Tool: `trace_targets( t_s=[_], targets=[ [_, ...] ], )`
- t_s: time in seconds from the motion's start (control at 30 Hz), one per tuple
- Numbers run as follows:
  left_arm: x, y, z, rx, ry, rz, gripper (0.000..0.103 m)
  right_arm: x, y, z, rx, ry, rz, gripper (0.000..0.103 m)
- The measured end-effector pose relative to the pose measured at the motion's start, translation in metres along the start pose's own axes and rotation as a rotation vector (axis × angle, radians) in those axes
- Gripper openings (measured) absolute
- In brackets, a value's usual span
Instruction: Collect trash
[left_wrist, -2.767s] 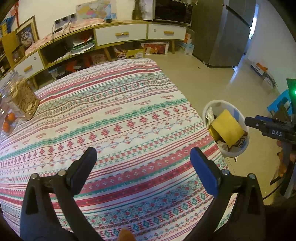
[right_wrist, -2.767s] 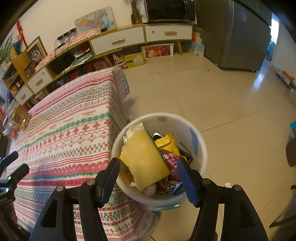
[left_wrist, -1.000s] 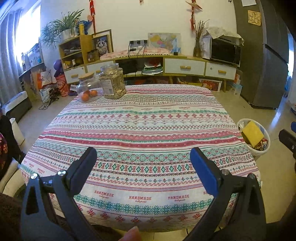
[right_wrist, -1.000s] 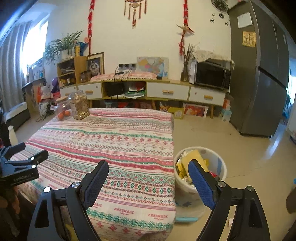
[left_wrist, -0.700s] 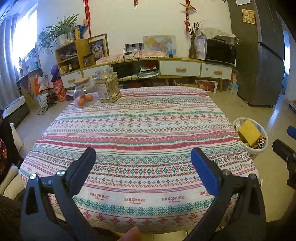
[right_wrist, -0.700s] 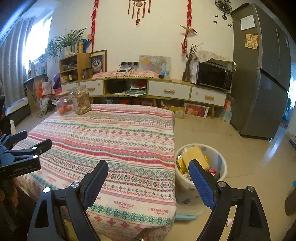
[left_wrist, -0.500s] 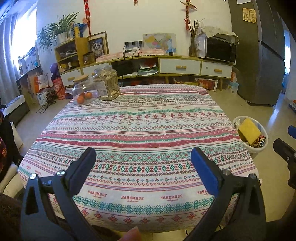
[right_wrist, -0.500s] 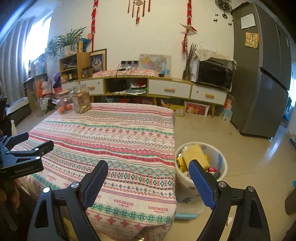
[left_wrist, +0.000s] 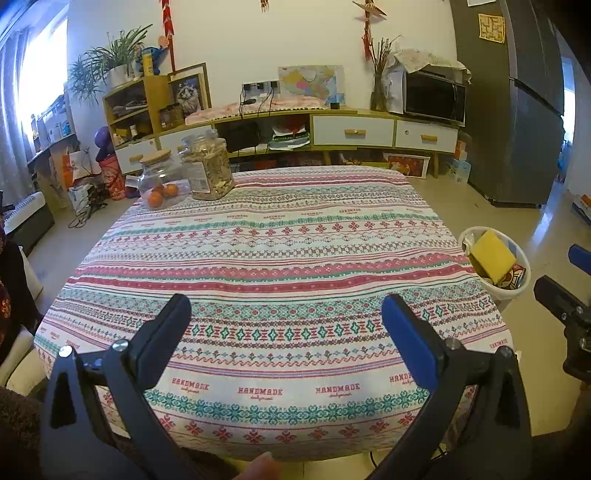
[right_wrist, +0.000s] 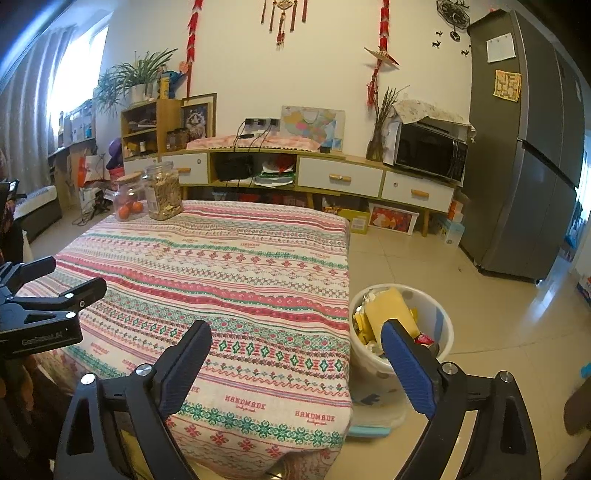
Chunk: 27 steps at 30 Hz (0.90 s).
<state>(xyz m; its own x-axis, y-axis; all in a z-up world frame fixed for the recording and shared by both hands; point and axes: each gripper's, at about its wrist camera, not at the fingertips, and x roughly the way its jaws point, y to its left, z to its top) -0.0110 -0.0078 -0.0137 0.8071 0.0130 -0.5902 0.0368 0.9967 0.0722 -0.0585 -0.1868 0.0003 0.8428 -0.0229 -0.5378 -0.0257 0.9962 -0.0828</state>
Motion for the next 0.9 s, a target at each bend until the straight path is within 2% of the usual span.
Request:
trace_targets(
  t_s=[0.9],
  targets=[
    [0.0001,-0.0007,-0.0001,0.0,0.004,0.002,0.103,0.0027,0.0007,-0.0006,0.007,0.0,-0.001,0.103]
  ],
)
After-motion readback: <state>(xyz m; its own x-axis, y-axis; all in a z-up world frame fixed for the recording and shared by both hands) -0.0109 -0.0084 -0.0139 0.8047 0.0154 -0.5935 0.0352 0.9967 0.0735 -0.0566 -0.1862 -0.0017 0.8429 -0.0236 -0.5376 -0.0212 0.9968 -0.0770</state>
